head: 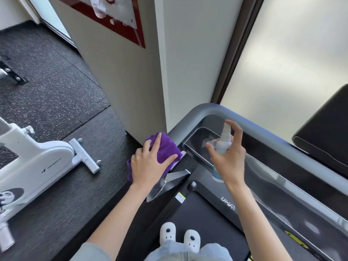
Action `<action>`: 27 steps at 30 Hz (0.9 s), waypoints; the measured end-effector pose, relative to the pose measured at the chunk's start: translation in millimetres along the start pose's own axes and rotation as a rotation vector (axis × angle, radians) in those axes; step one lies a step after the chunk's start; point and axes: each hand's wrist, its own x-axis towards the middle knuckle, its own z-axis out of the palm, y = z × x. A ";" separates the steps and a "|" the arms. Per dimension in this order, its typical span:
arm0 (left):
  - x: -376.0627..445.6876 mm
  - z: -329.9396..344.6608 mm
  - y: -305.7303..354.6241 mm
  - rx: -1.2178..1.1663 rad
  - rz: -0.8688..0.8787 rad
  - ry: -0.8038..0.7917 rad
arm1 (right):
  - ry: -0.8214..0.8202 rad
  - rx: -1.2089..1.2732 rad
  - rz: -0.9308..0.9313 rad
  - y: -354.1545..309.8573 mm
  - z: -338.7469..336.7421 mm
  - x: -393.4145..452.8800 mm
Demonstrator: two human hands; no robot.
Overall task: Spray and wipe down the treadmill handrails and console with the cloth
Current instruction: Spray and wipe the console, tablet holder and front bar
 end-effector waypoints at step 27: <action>155.4 18.1 126.0 -0.128 0.330 -0.058 | 0.227 0.034 0.059 5.5 -44.4 8.0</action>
